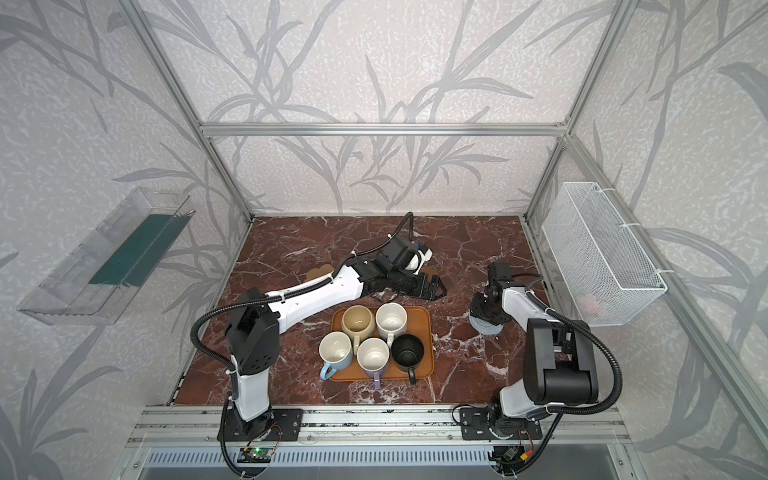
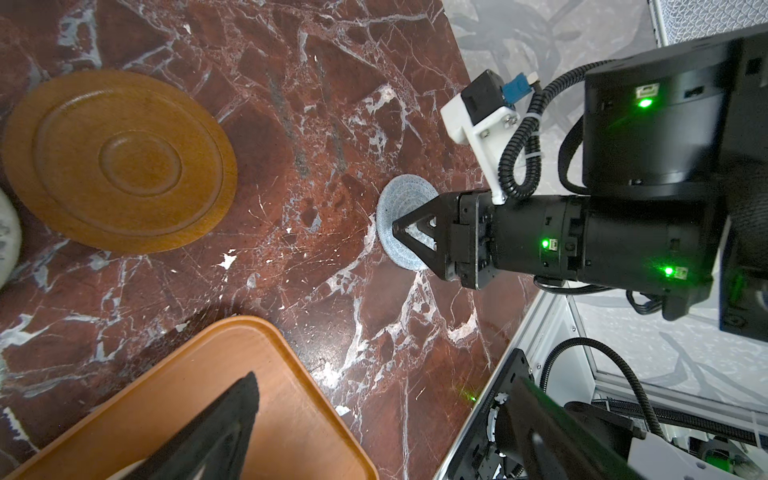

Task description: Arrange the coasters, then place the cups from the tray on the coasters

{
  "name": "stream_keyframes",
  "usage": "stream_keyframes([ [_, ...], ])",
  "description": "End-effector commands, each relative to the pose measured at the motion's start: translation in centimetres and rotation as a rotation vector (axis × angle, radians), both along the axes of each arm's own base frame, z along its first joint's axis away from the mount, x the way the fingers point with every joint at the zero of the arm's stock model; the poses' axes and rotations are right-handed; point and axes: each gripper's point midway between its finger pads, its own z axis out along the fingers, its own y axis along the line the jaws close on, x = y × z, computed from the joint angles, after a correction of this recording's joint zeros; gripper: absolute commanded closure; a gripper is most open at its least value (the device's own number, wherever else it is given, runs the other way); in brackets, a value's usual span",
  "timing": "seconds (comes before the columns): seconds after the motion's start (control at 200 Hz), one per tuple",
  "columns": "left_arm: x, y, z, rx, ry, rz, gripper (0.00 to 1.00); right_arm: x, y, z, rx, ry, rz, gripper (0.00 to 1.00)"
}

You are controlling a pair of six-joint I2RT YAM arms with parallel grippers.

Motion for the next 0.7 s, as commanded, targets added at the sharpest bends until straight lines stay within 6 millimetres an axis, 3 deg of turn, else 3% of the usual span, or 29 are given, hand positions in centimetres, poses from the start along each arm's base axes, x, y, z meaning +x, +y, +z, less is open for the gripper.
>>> stream_keyframes([
  [0.0, 0.1, -0.6, 0.4, -0.012, -0.002, -0.001, 0.04, -0.3, 0.5, -0.8, 0.024, 0.03, 0.022, 0.58],
  [0.225, 0.8, -0.5, 0.9, -0.011, -0.018, 0.015, 0.04, 0.5, 1.0, -1.2, 0.049, 0.028, 0.042, 0.59],
  [0.695, 2.5, 0.7, 1.3, -0.007, -0.046, 0.073, 0.04, 5.0, 3.5, -1.1, 0.065, 0.024, 0.121, 0.62],
])
